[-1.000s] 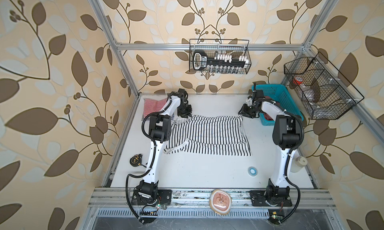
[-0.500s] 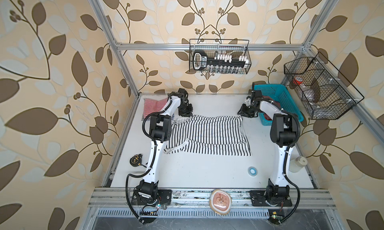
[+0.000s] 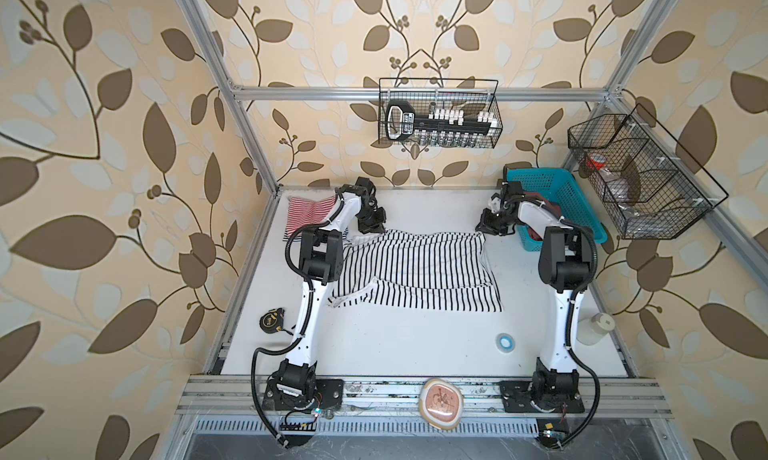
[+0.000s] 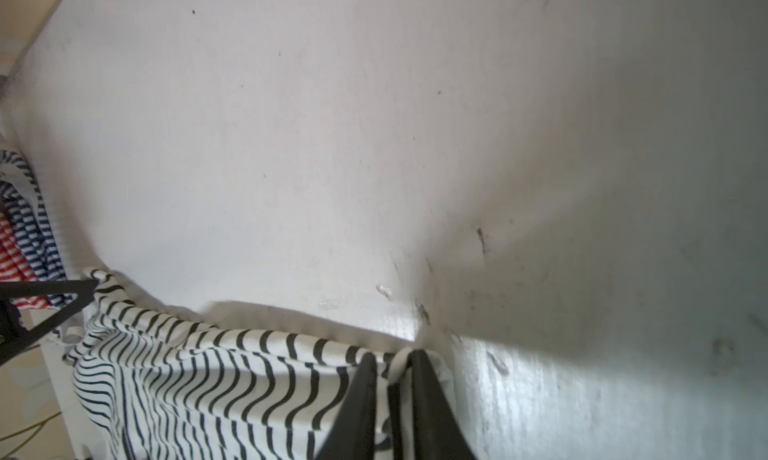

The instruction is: Fold and stack the tank tops

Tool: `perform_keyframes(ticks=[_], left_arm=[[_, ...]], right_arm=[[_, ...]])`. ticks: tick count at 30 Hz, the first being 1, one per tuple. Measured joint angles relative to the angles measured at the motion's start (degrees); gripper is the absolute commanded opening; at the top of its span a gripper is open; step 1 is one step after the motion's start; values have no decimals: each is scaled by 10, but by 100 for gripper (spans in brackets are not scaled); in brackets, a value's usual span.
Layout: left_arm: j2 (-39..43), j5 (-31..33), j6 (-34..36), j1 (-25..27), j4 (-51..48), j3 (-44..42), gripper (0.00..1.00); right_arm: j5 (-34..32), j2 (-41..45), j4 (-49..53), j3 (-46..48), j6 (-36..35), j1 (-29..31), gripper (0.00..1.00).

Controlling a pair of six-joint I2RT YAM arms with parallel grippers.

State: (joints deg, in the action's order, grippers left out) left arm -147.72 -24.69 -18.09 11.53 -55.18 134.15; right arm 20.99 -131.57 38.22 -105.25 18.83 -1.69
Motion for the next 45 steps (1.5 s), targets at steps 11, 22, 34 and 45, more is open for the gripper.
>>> perform_keyframes(ticks=[11, 22, 34, 45], left_arm=[[0, 0, 0, 0, 5, 0, 0], [4, -4, -1, -11, 19, 0, 0], [47, -5, -1, -15, 19, -5, 0], [108, -4, 5, -15, 11, -54, 0]], right_arm=[[-2, 0, 6, -2, -5, -4, 0], [8, 54, -45, 53, 7, -19, 0], [42, 102, -97, 129, 21, -22, 0], [61, 177, -127, 200, 22, -25, 0]])
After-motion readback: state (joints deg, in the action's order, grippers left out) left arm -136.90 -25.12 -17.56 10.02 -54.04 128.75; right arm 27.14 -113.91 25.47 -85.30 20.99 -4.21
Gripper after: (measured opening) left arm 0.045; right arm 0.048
